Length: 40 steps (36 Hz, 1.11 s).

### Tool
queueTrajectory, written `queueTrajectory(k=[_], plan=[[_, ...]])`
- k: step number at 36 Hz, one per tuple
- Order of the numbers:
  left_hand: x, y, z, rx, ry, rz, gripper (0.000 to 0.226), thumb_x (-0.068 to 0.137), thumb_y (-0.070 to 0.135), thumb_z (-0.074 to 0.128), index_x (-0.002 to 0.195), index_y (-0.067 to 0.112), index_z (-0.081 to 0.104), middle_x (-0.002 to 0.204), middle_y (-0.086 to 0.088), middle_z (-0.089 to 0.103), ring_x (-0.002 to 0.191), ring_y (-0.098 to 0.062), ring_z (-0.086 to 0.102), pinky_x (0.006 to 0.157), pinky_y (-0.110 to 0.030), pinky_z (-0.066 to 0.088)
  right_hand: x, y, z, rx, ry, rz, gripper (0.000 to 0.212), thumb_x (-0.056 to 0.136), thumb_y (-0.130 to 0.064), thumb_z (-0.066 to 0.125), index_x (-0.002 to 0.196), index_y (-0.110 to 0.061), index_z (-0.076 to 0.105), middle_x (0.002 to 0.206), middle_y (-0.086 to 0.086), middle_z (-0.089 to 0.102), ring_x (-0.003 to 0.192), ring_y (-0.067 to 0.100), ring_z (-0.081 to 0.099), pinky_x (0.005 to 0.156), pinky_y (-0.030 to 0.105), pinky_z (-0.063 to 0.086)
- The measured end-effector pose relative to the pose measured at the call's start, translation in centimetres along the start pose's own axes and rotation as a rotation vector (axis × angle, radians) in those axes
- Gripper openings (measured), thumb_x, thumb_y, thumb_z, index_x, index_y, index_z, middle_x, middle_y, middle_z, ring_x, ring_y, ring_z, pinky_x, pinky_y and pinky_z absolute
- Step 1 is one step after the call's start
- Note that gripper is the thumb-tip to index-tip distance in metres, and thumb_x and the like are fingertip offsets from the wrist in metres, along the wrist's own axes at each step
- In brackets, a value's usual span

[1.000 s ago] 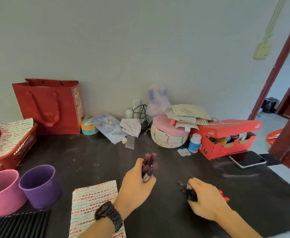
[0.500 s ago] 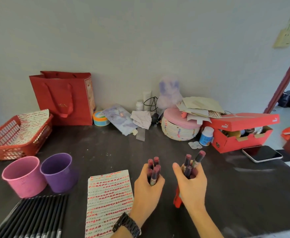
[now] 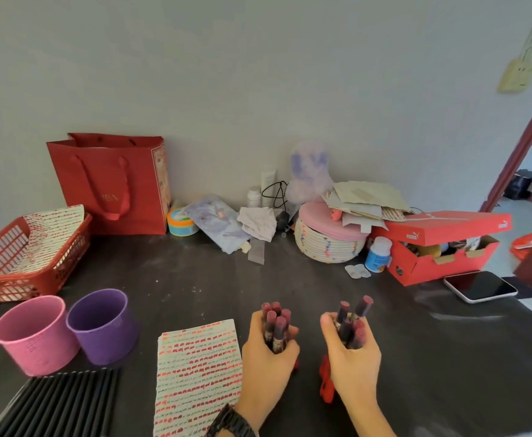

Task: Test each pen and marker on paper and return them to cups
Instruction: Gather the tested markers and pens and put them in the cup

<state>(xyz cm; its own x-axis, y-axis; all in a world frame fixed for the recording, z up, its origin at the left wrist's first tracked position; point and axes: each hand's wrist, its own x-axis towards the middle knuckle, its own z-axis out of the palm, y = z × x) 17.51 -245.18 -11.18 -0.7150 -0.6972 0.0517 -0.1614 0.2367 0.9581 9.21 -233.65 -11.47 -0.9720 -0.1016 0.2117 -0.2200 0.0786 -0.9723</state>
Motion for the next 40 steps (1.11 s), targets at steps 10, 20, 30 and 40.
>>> queueTrajectory(k=[10,20,30,40], plan=[[-1.0,0.7,0.7,0.011,0.047,0.042,0.017,0.092,0.037,0.071,0.099,0.037,0.055,0.091,0.024,0.065,0.089,0.015,0.059,0.071,0.003,0.038,-1.6,1.2,-0.5,-0.078,-0.026,-0.052,0.032,0.079,-0.027,0.085,0.092,-0.041,0.059,0.084,-0.021,0.068,0.076,-0.003,0.065,0.067,0.018,0.043],[-1.4,1.2,0.9,-0.023,0.044,0.085,0.014,0.095,0.031,0.068,0.101,0.034,0.056,0.082,0.010,0.065,0.088,0.014,0.059,0.070,0.003,0.037,-0.7,0.2,-1.1,-0.036,0.121,-0.042,0.019,0.083,-0.046,0.074,0.088,-0.042,0.057,0.083,-0.023,0.070,0.075,-0.005,0.066,0.065,0.009,0.044],[-0.5,-0.1,2.0,-0.006,-0.023,0.080,0.019,0.092,0.032,0.071,0.099,0.042,0.056,0.098,0.034,0.062,0.093,0.009,0.063,0.074,-0.003,0.045,-0.7,1.8,-0.9,-0.155,-0.059,-0.031,0.020,0.088,-0.033,0.076,0.084,-0.027,0.057,0.079,-0.017,0.068,0.071,0.001,0.065,0.063,0.017,0.044],[-0.6,-0.1,1.5,-0.027,-0.039,0.092,0.021,0.092,0.030,0.072,0.100,0.043,0.058,0.096,0.033,0.064,0.092,0.009,0.064,0.074,-0.001,0.044,-0.1,1.3,-1.4,-0.222,-0.179,0.037,0.022,0.087,-0.043,0.076,0.074,-0.029,0.063,0.077,-0.021,0.068,0.071,-0.005,0.062,0.063,0.019,0.041]])
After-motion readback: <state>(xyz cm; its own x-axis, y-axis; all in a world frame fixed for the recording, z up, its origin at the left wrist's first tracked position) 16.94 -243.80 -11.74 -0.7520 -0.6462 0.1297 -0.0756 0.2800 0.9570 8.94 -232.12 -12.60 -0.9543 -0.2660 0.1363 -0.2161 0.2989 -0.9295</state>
